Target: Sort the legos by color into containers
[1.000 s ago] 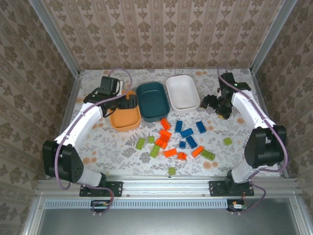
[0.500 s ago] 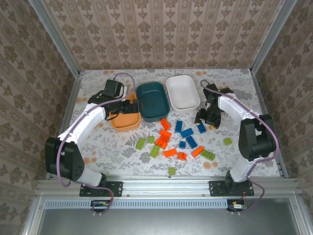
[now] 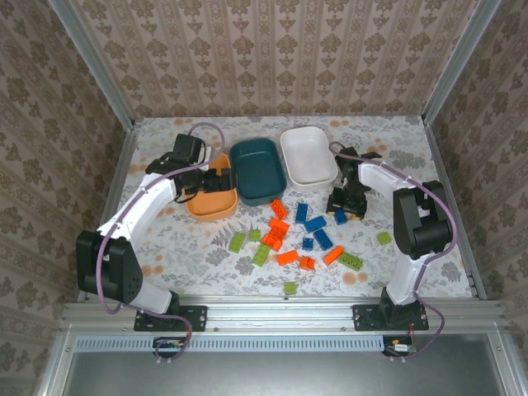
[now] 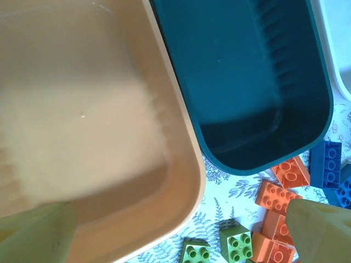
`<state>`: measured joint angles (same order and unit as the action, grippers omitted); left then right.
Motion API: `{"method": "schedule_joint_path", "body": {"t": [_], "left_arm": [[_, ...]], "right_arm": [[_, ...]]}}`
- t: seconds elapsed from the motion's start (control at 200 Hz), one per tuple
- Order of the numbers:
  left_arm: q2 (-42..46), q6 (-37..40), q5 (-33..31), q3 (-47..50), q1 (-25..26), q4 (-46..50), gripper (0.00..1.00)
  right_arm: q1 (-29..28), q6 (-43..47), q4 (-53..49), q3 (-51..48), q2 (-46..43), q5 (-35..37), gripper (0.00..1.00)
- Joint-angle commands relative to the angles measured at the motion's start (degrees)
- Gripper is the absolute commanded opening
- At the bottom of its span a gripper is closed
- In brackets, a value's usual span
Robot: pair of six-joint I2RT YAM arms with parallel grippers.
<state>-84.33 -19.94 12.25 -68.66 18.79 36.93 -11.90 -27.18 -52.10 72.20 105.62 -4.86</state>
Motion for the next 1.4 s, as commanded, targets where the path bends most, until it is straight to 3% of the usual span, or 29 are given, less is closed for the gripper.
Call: {"method": "schedule_joint_path", "body": {"t": [0.0,0.31,0.765,1.115,1.395], "left_arm": [[0.4,-1.1,1.3,-0.2,-0.8,1.0,1.00],[0.1,-2.1,1.7,-0.2,-1.3,0.8,1.00],[-1.2,-3.0,2.3,-0.9,-1.4,0.3,1.00],[-2.0,-4.9,3.0,-0.8,-1.4,-1.5,1.00],[-2.9,-5.7,4.0,-1.6,-1.2,-2.8,1.00]], "right_arm": [[-0.2,0.5,0.5,0.6,2.3,1.2,0.62],[-0.2,0.6,1.1,2.0,5.0,1.4,0.57],[0.3,0.4,1.5,2.5,5.5,1.6,0.40],[2.4,-0.2,2.0,-0.7,0.3,1.8,0.27],[5.8,-1.6,1.5,-2.7,-6.3,-0.9,0.25]]}}
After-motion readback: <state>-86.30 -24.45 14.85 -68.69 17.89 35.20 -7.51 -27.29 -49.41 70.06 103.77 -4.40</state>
